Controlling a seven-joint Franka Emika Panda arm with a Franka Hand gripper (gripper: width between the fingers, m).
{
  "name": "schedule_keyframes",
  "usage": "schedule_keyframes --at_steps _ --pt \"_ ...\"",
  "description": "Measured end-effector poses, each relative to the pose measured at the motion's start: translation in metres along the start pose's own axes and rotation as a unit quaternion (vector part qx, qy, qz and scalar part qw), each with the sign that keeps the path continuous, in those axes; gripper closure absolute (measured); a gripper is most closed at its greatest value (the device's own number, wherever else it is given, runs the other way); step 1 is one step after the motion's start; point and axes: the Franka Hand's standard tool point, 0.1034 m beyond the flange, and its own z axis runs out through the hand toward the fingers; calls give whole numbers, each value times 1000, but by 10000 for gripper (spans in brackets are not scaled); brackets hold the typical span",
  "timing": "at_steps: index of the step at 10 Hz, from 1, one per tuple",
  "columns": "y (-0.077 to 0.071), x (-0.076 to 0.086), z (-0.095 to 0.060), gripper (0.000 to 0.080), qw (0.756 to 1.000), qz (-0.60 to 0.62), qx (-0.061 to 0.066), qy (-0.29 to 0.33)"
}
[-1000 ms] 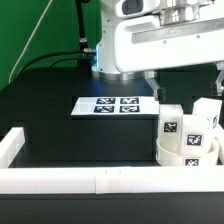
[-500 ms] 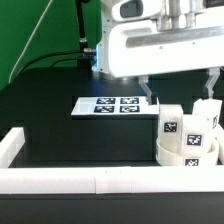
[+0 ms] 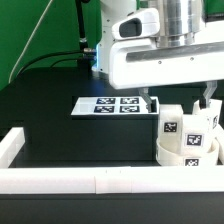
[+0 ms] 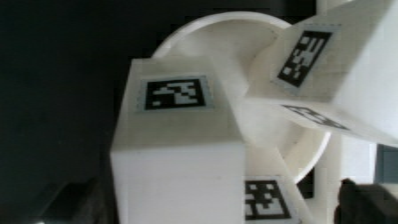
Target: Assemble stool
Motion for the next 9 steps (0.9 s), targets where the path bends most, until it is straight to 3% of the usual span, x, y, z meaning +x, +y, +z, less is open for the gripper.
schedule_keyframes --at_steps 2,6,7,8,9 --pt "7 -2 6 151 1000 19 -12 -5" --pt "9 -3 7 167 998 65 -13 -6" --pt "9 -3 7 341 995 101 -13 -5" --pt "9 -3 7 465 989 146 -13 -5" --pt "9 -3 7 465 986 163 -13 -5"
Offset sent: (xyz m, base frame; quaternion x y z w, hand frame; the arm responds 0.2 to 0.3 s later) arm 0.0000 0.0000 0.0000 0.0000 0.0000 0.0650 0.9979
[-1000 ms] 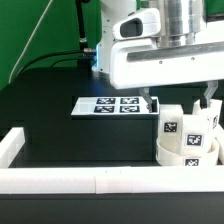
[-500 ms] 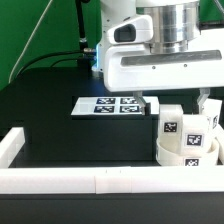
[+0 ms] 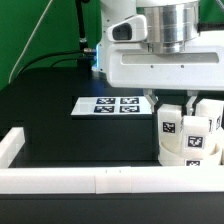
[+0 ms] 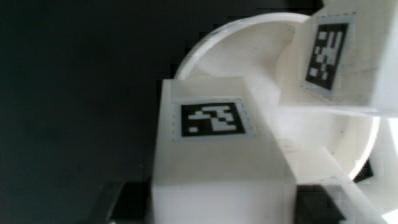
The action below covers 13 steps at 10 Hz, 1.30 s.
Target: Assemble stool
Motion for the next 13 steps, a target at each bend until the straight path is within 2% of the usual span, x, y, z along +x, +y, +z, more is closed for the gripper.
schedule_keyframes --at_steps 2,3,4,6,7,8,9,10,11,13 --pt "4 1 1 465 997 80 0 -1" --pt "23 10 -1 465 992 124 -4 4" --pt "31 23 -3 465 987 163 -8 12" --pt "34 48 -4 465 982 188 -6 27" --pt "32 53 -4 465 973 228 -3 30" --pt "19 51 -2 465 963 266 3 34" --pt "0 49 -1 465 949 313 19 45" --pt "-11 46 0 465 932 358 33 51" --pt "-11 45 0 462 913 402 35 57" --pt "-7 42 -1 461 874 481 26 57"
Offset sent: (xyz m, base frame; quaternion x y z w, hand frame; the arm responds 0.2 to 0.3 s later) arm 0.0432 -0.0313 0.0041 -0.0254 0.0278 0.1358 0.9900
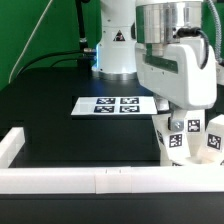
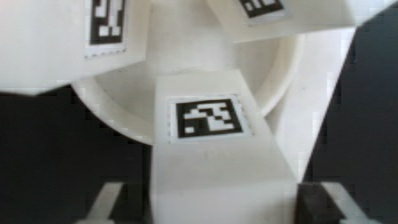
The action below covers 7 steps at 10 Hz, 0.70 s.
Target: Assemble stool
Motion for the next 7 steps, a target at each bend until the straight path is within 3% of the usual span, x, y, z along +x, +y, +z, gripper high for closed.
schedule_keyframes --at_steps 2,5,6,7 --pt "7 5 1 459 997 78 -4 -1" --pt "15 6 0 459 989 146 3 -20" --pt "15 6 1 383 989 145 3 -19" --pt "15 6 2 383 989 144 3 -19"
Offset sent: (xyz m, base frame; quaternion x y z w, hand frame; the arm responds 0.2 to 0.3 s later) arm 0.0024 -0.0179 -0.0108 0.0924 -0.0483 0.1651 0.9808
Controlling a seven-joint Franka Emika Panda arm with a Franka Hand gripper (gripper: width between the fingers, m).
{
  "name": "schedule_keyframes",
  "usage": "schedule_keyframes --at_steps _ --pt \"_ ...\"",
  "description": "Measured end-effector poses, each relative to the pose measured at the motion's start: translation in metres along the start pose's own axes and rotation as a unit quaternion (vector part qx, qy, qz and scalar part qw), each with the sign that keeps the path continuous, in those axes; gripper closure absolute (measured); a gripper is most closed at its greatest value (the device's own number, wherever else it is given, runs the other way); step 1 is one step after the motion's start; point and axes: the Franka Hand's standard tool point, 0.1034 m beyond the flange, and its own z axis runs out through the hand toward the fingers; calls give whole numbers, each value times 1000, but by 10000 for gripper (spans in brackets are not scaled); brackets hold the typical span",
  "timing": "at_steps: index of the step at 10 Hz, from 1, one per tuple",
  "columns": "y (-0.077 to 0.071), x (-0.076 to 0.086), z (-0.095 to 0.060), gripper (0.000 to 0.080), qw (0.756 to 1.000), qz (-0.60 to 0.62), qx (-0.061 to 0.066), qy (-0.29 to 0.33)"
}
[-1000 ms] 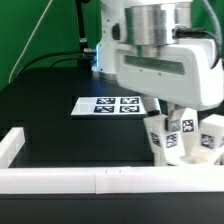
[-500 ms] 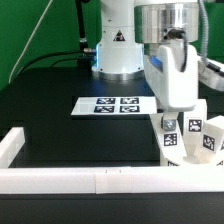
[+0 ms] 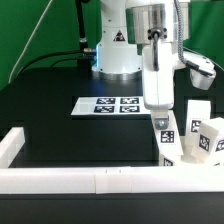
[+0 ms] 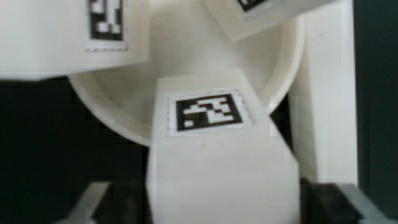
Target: Assemble stool
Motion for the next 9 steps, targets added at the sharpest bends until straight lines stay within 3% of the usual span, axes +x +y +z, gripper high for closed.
schedule_keyframes --at_steps 1,2,5,6,9 --pt "0 0 0 215 1000 0 0 0" --pt "0 0 -1 170 1000 0 1 0" --pt "-9 8 -57 151 998 -40 31 -26" --pt "-11 12 -66 151 998 -39 35 -30" --pt "-9 11 -60 150 998 -42 32 -27"
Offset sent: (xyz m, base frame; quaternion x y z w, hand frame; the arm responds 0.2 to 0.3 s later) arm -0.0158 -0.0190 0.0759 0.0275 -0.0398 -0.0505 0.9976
